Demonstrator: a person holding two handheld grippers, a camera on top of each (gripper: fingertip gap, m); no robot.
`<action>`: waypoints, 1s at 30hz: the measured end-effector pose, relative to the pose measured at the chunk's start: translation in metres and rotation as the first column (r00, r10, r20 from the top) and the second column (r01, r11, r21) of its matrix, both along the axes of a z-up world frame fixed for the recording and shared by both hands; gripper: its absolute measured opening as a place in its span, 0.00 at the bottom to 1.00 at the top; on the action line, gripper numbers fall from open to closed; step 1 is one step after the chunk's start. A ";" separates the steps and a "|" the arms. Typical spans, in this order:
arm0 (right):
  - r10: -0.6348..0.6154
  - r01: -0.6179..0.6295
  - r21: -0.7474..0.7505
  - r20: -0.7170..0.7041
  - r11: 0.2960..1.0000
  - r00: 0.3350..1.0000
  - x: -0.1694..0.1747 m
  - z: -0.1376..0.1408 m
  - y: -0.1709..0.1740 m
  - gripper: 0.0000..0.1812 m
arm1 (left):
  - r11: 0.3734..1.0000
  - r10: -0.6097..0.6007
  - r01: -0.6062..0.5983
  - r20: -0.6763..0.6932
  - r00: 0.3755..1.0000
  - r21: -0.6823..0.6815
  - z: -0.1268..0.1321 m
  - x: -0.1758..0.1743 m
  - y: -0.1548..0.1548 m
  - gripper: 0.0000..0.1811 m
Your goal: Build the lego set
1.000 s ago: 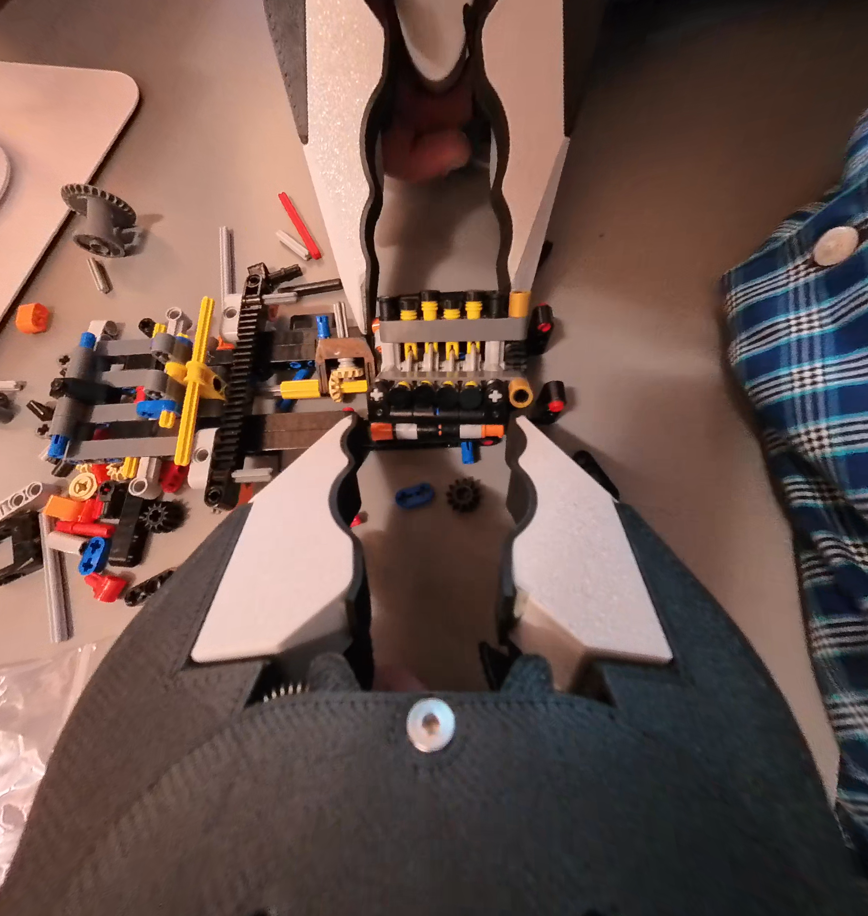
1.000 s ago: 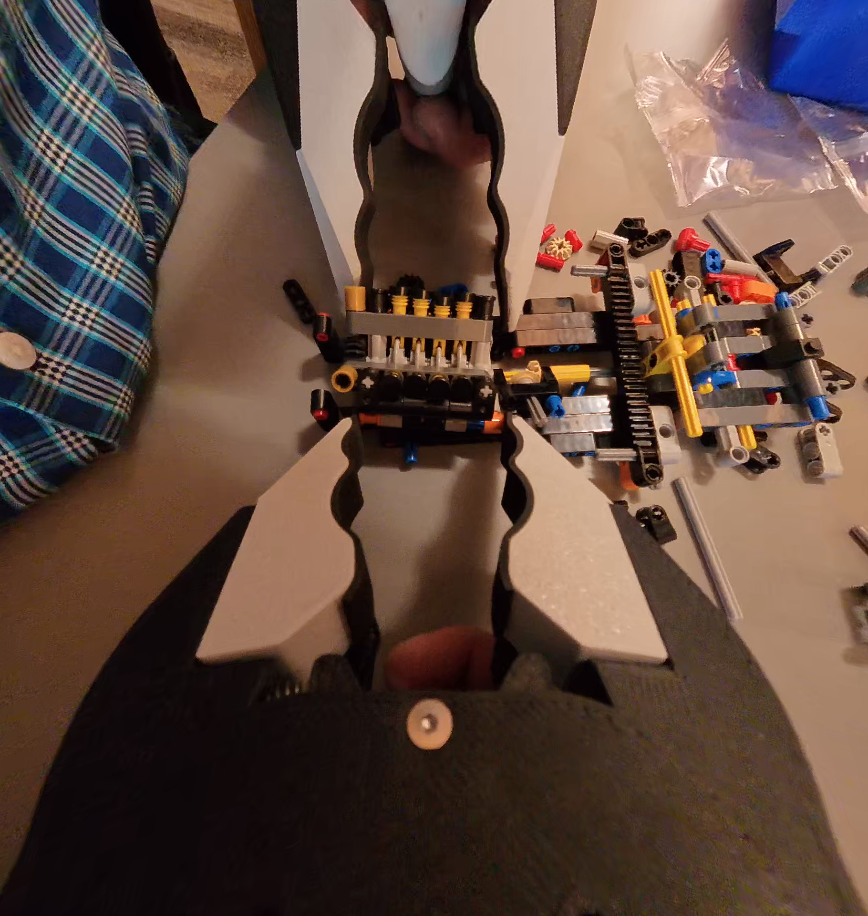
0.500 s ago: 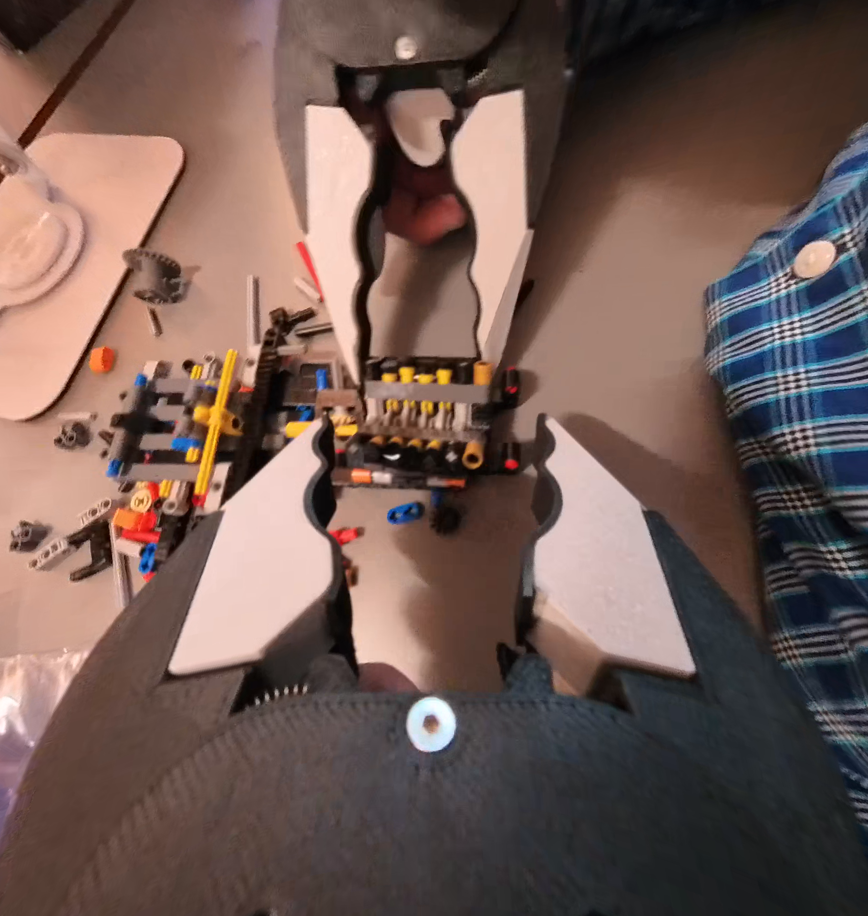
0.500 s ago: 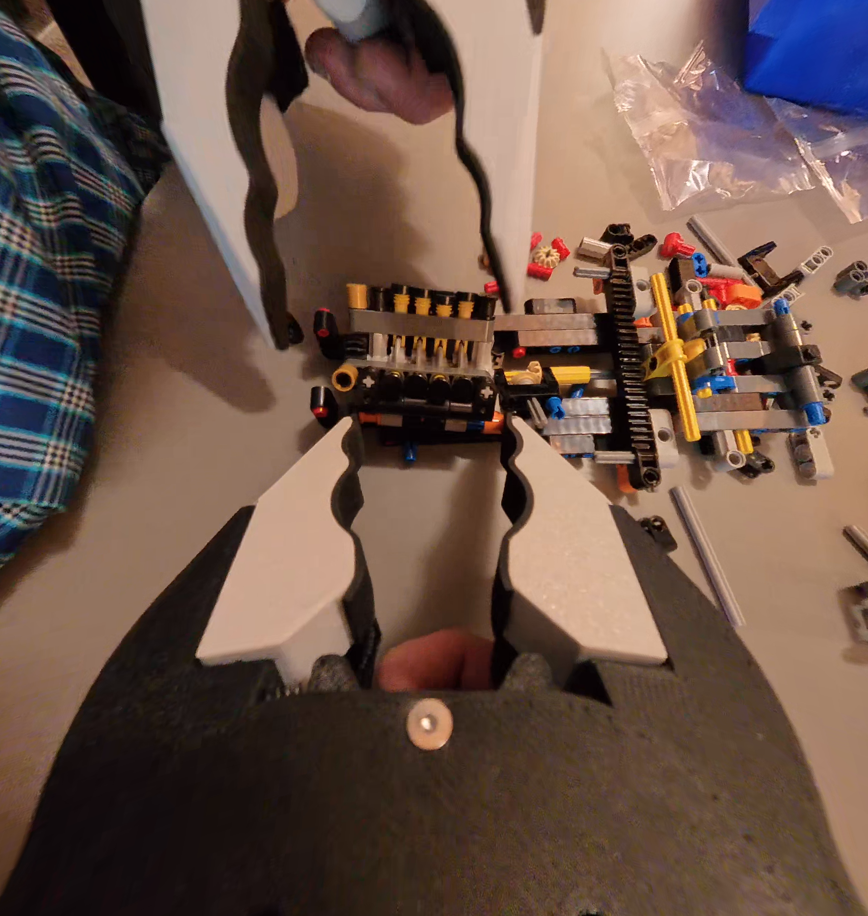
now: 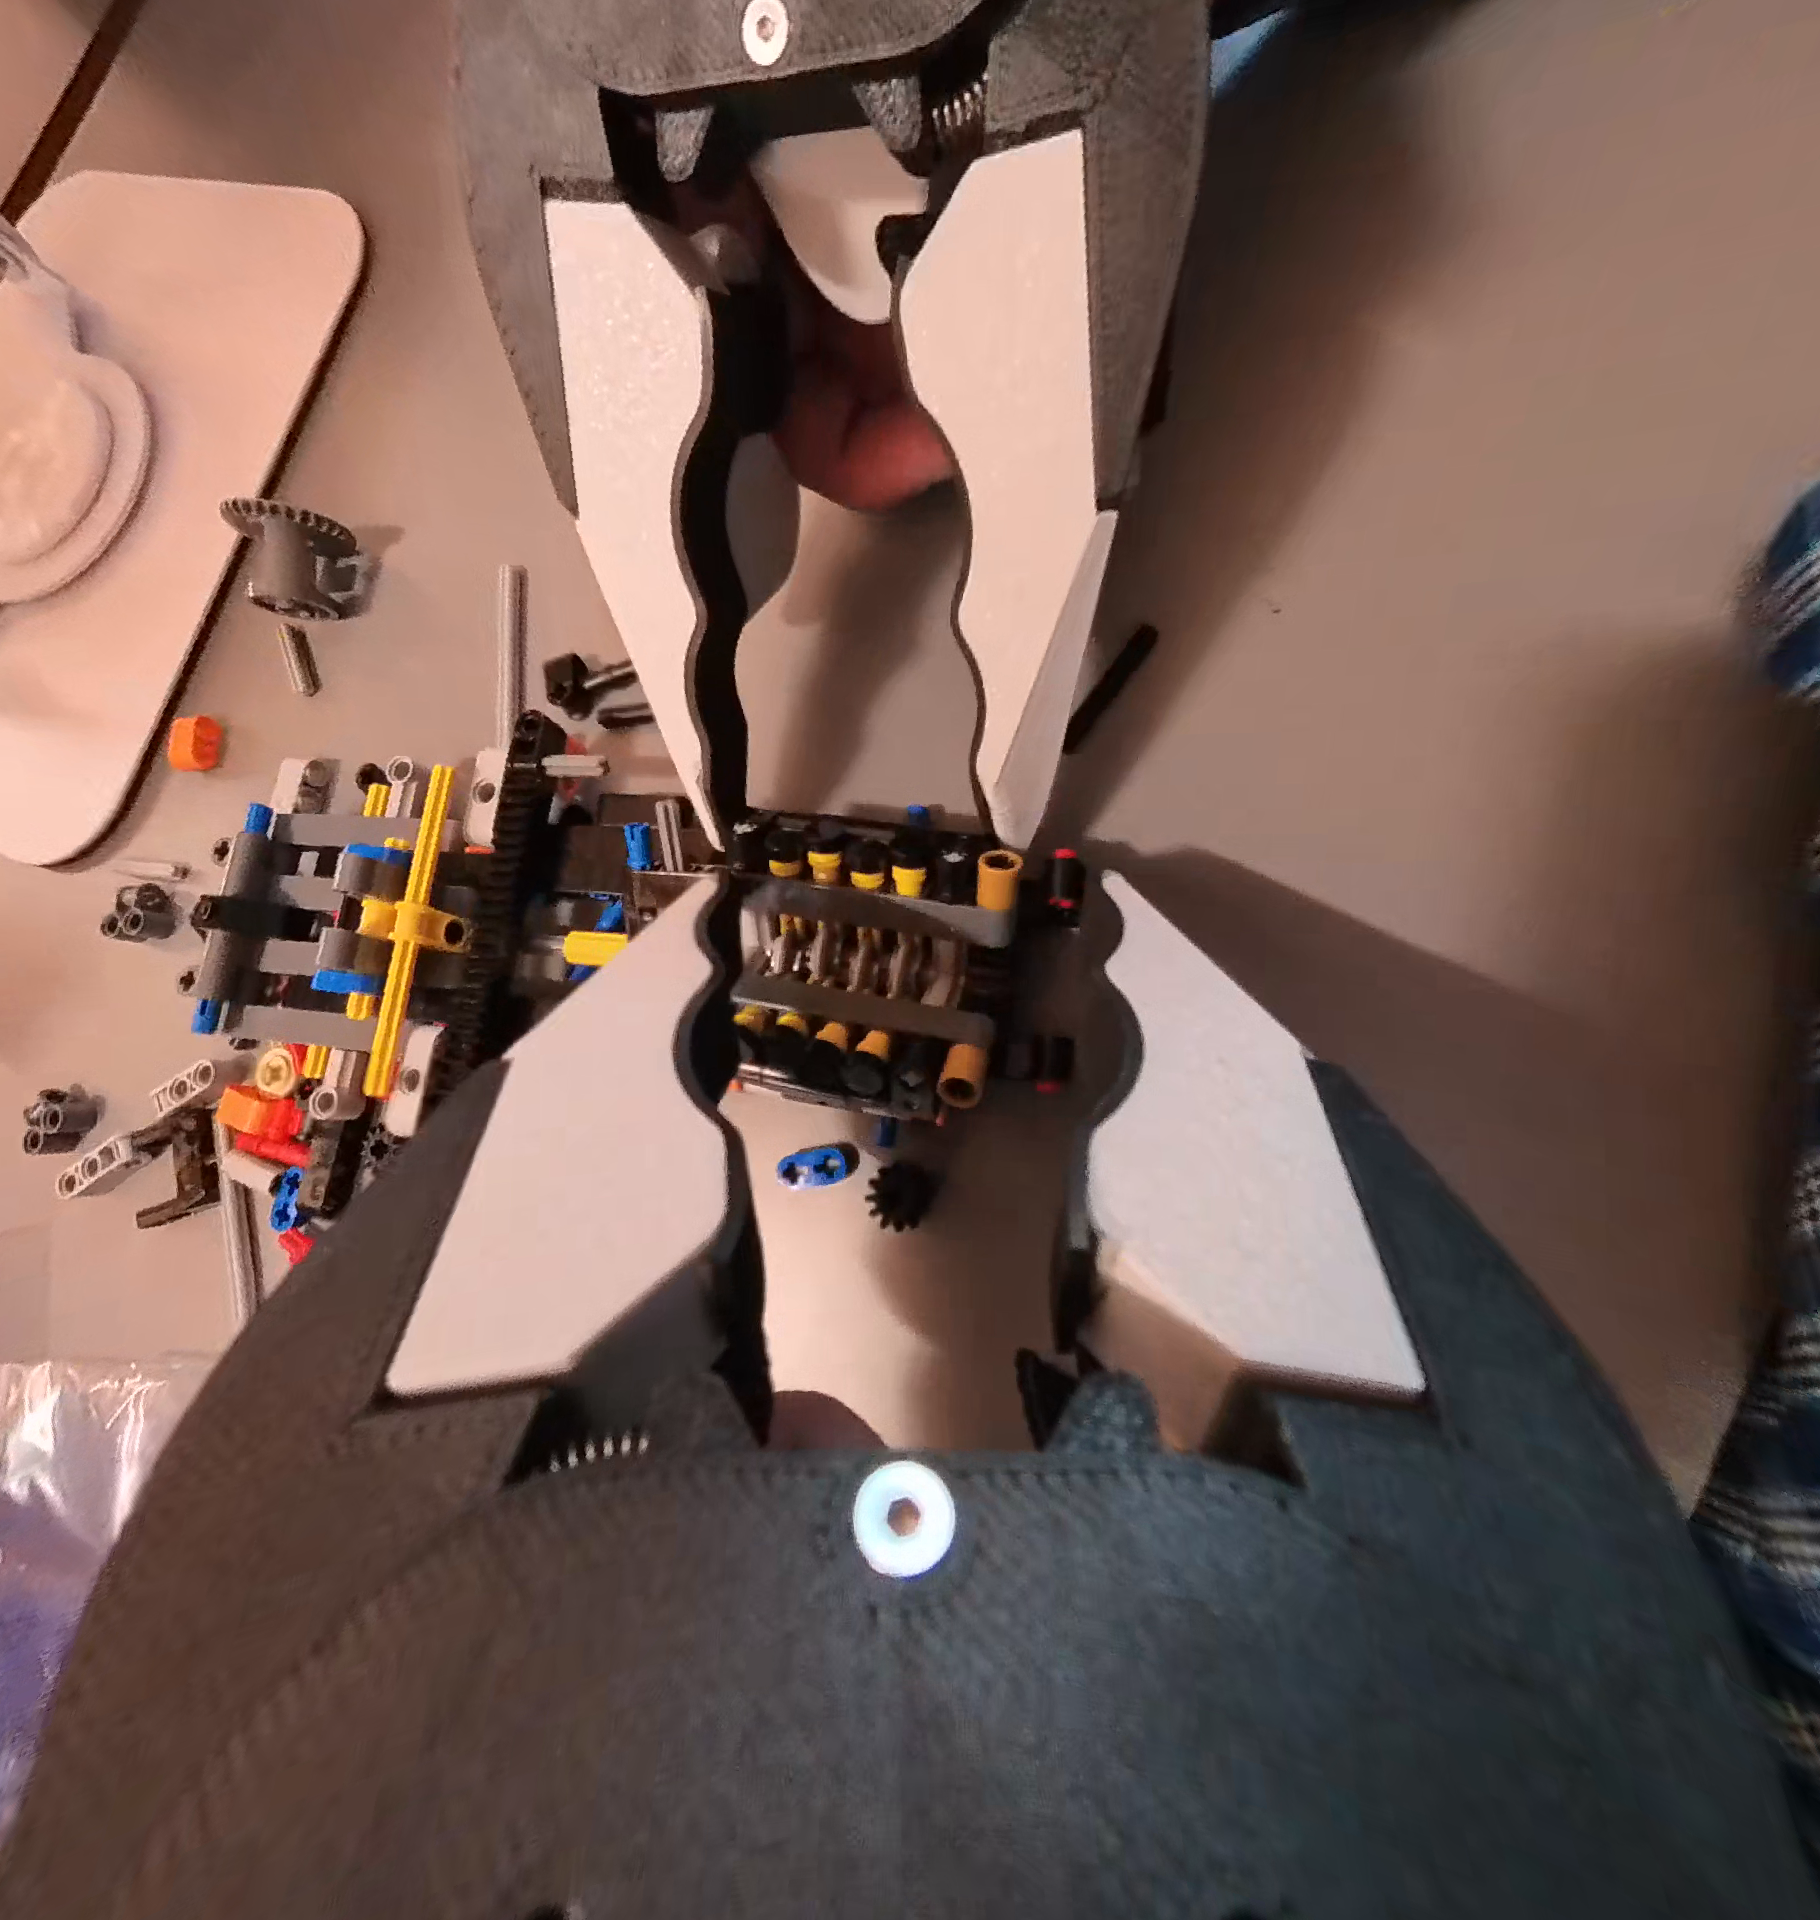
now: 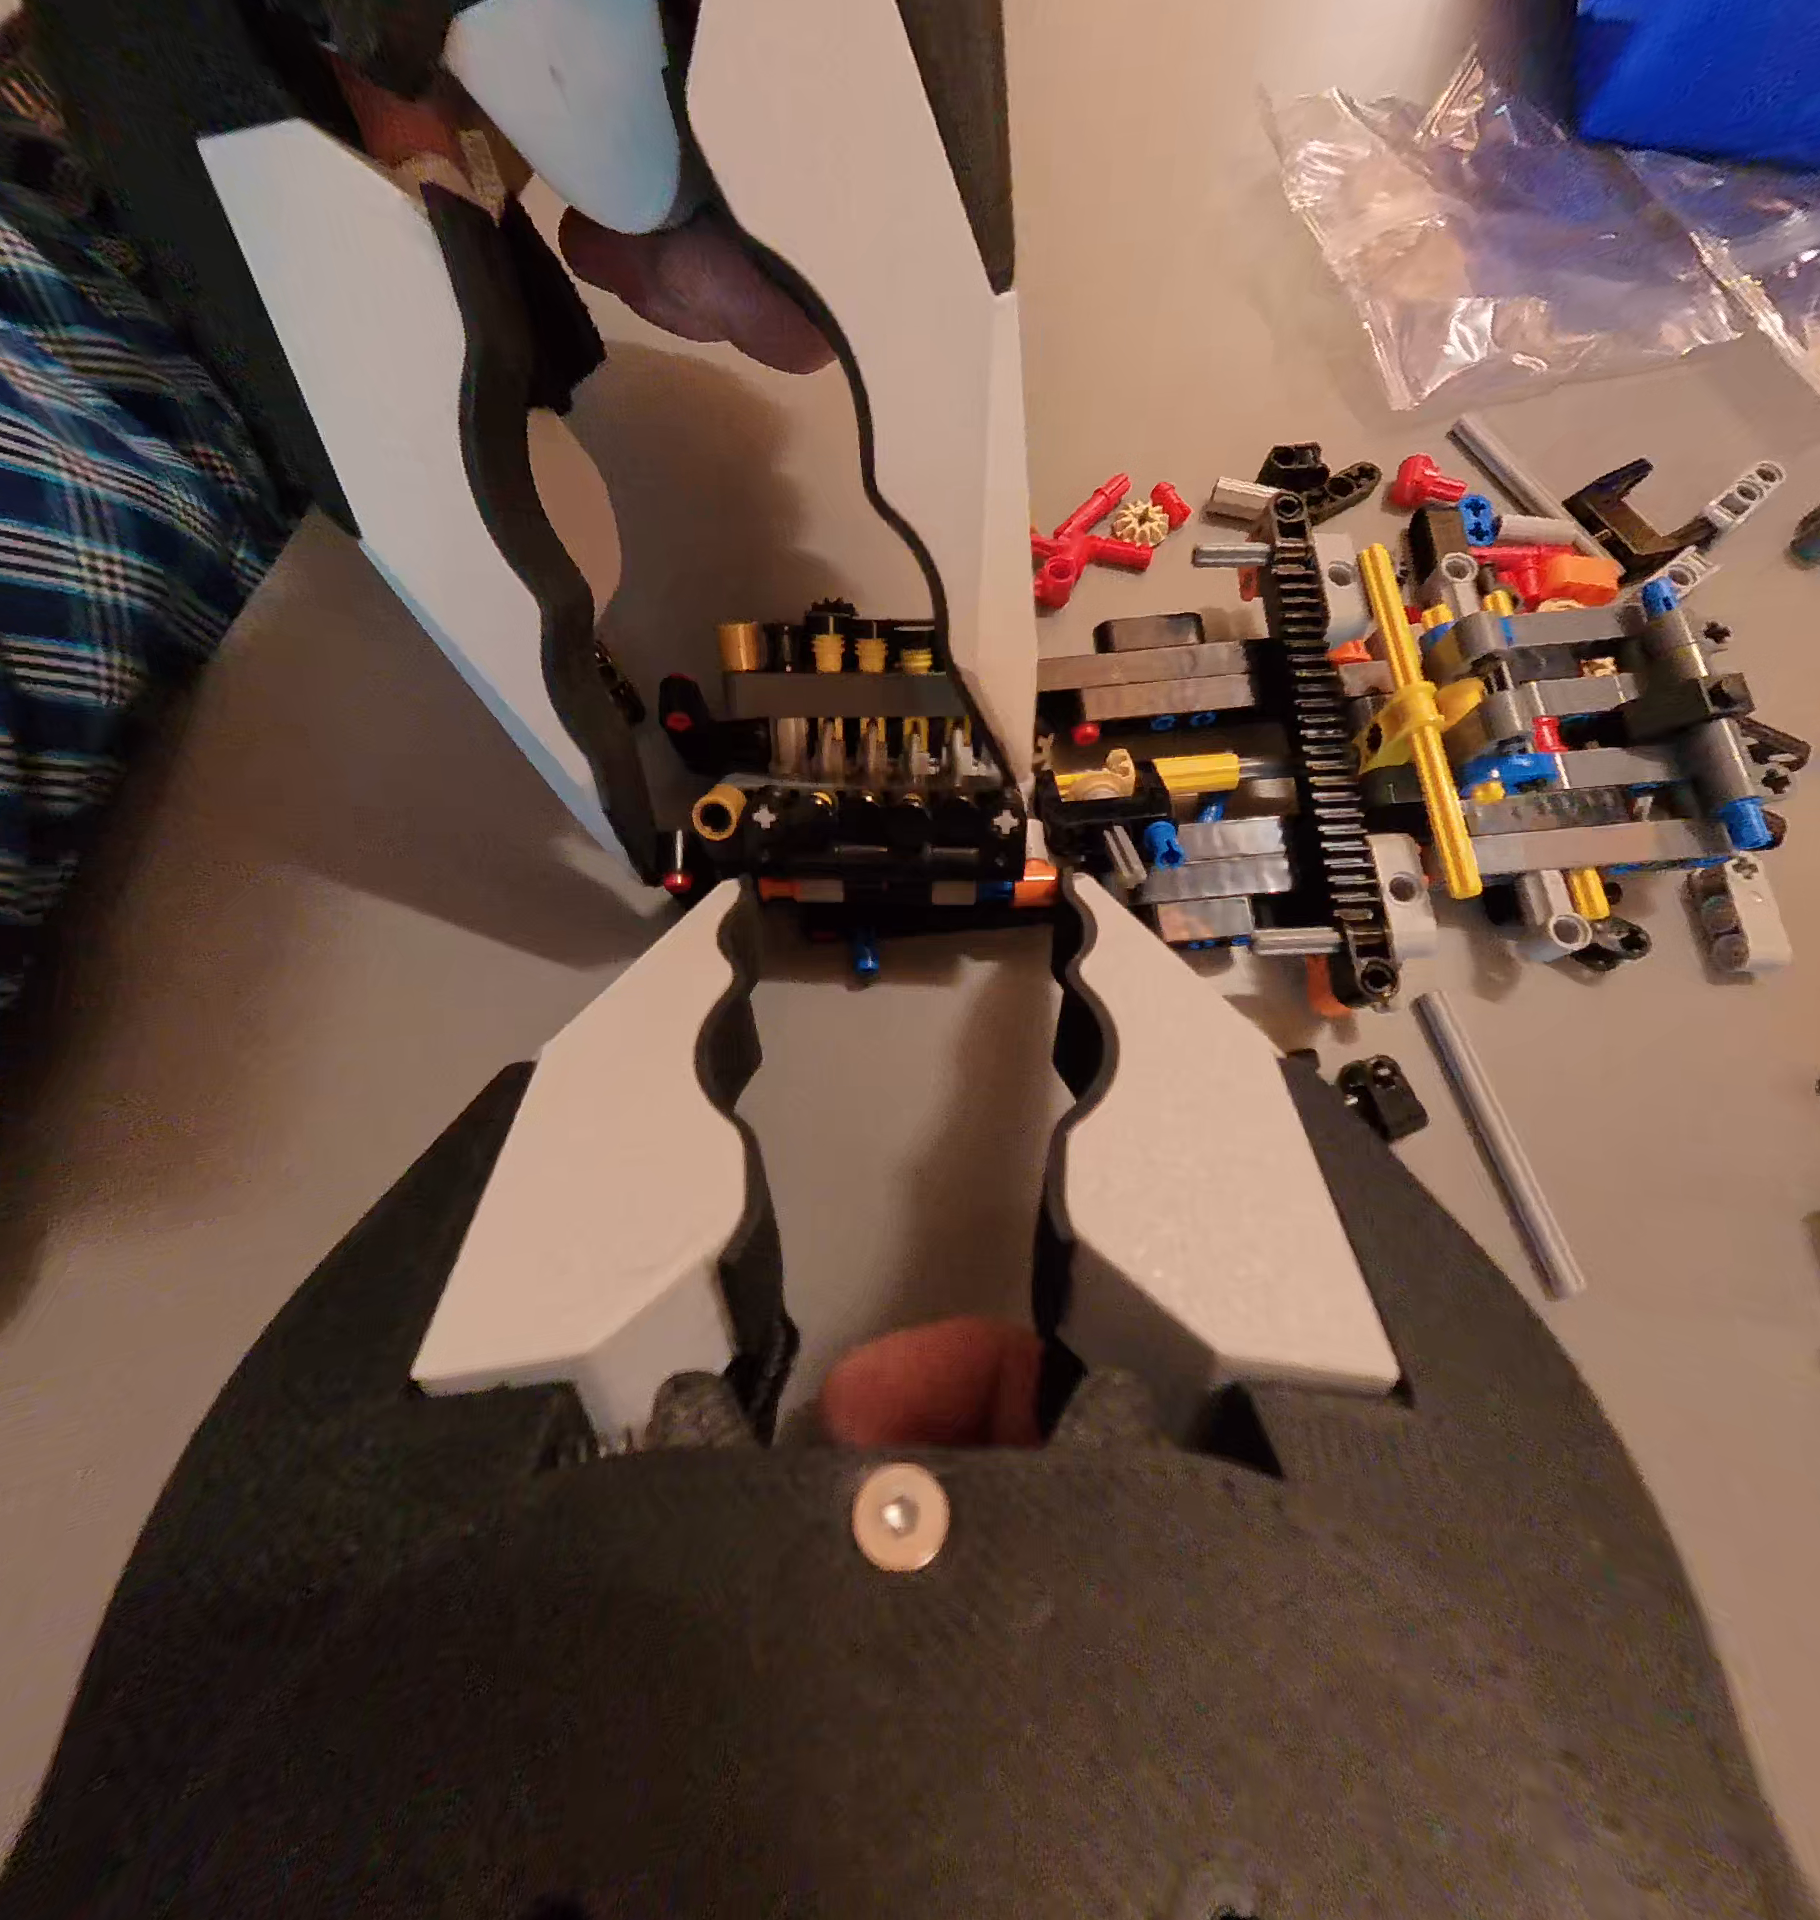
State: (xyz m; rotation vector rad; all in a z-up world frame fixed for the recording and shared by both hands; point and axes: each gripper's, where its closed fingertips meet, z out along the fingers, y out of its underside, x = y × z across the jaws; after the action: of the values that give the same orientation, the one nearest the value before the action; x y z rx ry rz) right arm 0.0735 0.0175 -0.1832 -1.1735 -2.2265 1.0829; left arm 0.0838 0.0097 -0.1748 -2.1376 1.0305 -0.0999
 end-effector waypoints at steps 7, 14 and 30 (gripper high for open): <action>-0.008 0.008 0.014 -0.003 1.000 1.000 -0.001 -0.001 0.001 0.30 | 0.999 0.045 -0.045 0.027 0.999 0.005 -0.001 -0.001 0.001 0.34; -0.006 0.006 0.022 -0.005 1.000 1.000 -0.001 -0.002 0.000 0.29 | 0.997 0.080 -0.080 0.058 0.995 -0.008 -0.001 -0.001 0.001 0.33; -0.021 0.021 0.023 -0.012 1.000 1.000 -0.003 -0.001 0.003 0.26 | 0.994 0.107 -0.109 0.098 0.989 0.021 0.004 -0.007 -0.004 0.35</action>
State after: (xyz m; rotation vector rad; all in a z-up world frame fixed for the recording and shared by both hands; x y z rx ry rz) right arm 0.0700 0.0203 -0.1844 -1.1752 -2.2070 1.0507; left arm 0.0773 0.0057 -0.1708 -2.1387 0.8542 -0.1355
